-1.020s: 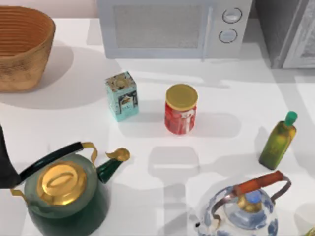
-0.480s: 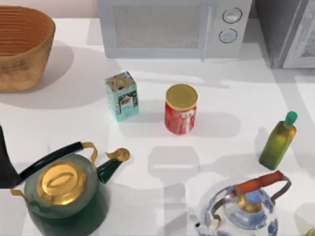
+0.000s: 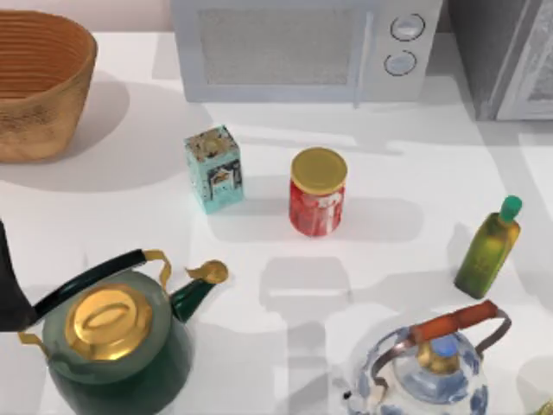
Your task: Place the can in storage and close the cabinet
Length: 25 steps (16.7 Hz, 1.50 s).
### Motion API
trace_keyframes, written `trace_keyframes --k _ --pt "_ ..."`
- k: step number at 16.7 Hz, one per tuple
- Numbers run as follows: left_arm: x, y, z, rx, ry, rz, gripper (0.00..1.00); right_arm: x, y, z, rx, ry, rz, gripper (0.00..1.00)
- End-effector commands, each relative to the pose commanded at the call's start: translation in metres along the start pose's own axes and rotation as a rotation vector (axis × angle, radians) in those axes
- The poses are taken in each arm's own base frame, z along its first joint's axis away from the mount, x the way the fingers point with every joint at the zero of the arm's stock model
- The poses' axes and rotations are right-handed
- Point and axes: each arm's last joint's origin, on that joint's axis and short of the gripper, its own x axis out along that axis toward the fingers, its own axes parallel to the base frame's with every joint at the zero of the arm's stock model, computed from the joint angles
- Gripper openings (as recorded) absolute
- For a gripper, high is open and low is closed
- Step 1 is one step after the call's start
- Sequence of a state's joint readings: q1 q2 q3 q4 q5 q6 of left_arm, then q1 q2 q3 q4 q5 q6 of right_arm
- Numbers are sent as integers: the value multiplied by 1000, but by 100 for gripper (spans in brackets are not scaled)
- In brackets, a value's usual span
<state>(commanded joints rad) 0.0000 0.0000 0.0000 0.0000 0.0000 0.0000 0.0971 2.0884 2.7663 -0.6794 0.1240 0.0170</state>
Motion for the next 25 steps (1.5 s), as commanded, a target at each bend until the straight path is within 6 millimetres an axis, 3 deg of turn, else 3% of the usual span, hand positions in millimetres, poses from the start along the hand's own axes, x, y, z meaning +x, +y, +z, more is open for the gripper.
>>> trace_keyframes --k 10,14,17,19,21,25 --pt "0 0 0 0 0 0 100 -9 -5 1 -1 18 -14 100" --pt "0 0 0 0 0 0 100 -33 -18 -2 1 61 -46 100" --pt "0 0 0 0 0 0 100 -69 -27 -16 8 100 -63 100" --pt "0 0 0 0 0 0 100 -102 -32 -35 13 127 -64 100" --pt "0 0 0 0 0 0 100 -141 -35 -68 18 161 -56 100" --pt "0 0 0 0 0 0 100 -216 -40 -167 23 225 -25 100"
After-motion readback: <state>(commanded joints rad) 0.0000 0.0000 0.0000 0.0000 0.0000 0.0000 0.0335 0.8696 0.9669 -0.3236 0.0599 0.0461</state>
